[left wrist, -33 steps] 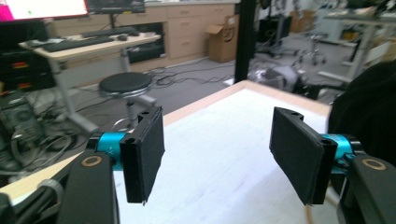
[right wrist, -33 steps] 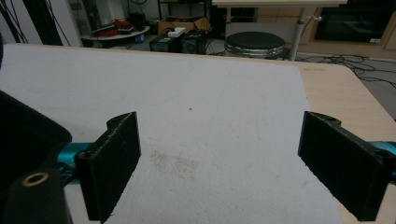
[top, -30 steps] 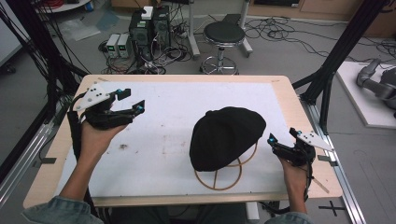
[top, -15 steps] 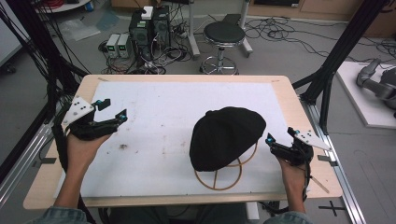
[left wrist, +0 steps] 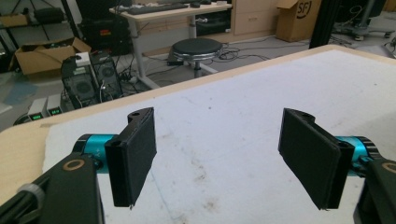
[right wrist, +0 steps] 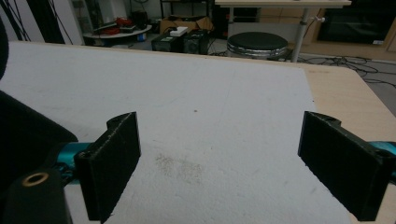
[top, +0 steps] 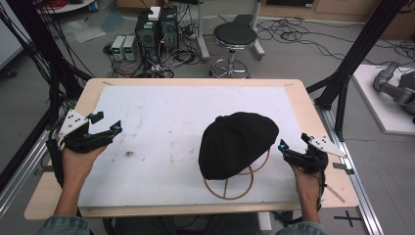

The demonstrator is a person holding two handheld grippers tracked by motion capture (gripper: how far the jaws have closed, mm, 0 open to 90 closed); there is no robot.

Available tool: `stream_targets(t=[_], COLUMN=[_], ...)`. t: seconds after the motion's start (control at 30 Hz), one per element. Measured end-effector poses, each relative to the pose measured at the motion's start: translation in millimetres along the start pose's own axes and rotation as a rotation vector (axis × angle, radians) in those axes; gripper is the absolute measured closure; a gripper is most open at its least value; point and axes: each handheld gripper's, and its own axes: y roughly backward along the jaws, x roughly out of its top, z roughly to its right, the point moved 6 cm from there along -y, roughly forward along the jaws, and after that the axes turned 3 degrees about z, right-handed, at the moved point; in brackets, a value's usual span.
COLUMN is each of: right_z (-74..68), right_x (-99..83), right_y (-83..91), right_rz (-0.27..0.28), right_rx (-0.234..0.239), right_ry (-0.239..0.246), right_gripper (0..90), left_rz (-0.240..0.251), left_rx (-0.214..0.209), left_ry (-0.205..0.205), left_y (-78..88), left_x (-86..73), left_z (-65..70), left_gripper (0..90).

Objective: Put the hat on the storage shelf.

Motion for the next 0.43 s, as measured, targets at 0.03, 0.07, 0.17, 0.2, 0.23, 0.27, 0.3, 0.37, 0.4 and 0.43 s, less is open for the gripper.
stream_targets(t=[0.03,0.07,0.17,0.2,0.23,0.27,0.3,0.37,0.4,0.43], right_z=[-0.6,-0.7,-1.9,-1.9,-1.8,-1.9,-1.9,-1.8,-2.0,-2.0], right_x=[-0.1,-0.3,-0.4,-0.3,-0.2,-0.3,-0.2,-0.3,-0.2,-0.2], right_y=[-0.1,-0.4,-0.4,-0.6,-0.5,-0.6,-0.5,-0.6,-0.6,-0.8], right_rz=[-0.002,-0.003,-0.008,-0.007,-0.007,-0.006,-0.006,-0.006,-0.006,-0.006], right_rx=[0.002,0.0,0.001,0.003,0.002,0.002,0.003,0.0,0.002,0.002], right_ry=[0.001,0.007,0.005,0.009,0.009,0.008,0.007,0.011,0.009,0.01], right_gripper=[12.8,12.8,12.8,12.8,12.8,12.8,12.8,12.8,12.8,12.8], left_rz=[-0.006,-0.009,-0.011,-0.013,-0.015,-0.015,-0.014,-0.014,-0.013,-0.014], left_rx=[0.001,0.004,0.011,0.014,0.015,0.016,0.018,0.021,0.021,0.024], left_ry=[0.008,0.012,0.02,0.019,0.021,0.02,0.021,0.019,0.019,0.02], left_y=[-0.7,-1.0,-1.1,-0.9,-0.2,-0.1,0.2,0.6,0.6,0.5], left_x=[-3.3,-4.9,-8.7,-9.4,-10.2,-10.4,-10.6,-10.9,-10.9,-11.2], left_z=[-2.2,-3.7,-8.0,-9.2,-9.9,-10.4,-10.8,-11.9,-12.1,-12.3], left_gripper=[27.3,27.2,27.2,27.2,27.2,27.3,27.3,27.2,27.2,27.2])
